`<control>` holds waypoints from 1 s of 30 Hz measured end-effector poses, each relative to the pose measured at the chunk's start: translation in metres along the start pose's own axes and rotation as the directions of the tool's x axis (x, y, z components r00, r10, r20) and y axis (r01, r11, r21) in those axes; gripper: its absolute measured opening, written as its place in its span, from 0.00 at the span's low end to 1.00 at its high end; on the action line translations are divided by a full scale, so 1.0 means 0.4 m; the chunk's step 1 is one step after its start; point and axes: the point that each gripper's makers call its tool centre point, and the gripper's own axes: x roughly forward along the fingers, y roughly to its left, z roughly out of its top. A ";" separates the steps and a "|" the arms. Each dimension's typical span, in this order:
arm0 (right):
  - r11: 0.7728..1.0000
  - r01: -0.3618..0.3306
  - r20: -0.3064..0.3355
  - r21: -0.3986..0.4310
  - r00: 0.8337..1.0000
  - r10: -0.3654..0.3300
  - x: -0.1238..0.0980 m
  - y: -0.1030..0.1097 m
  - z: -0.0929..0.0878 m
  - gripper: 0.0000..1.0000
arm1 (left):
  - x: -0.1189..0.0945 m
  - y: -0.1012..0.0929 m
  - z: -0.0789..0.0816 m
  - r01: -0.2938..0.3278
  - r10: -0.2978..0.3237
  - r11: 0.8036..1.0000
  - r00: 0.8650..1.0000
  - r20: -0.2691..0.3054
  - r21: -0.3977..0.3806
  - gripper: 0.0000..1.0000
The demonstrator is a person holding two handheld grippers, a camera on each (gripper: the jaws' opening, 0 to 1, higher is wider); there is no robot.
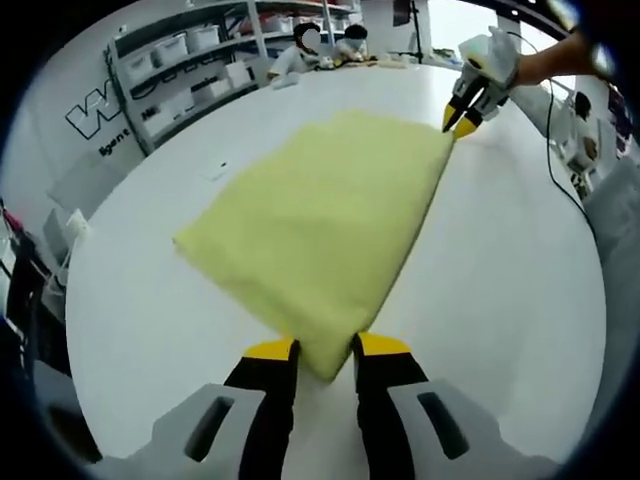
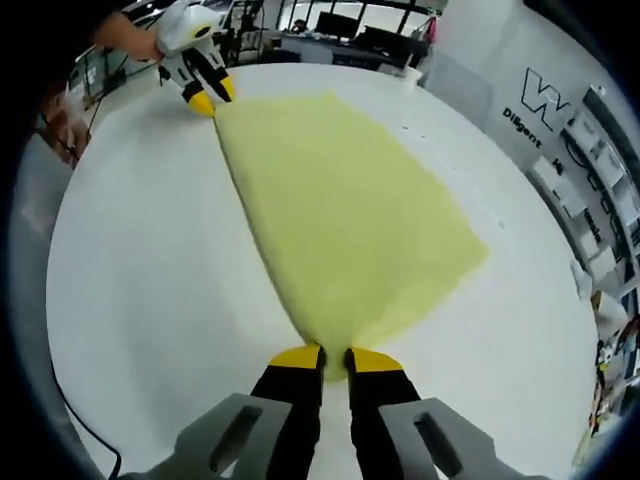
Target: Fold the garment on the visible template until the final outline fits inside the template.
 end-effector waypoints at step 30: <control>1.000 0.011 -0.023 0.019 1.000 -0.010 0.005 -0.014 0.004 0.03 | 0.020 -0.029 0.024 0.011 -0.012 0.999 1.000 0.003 0.051 0.12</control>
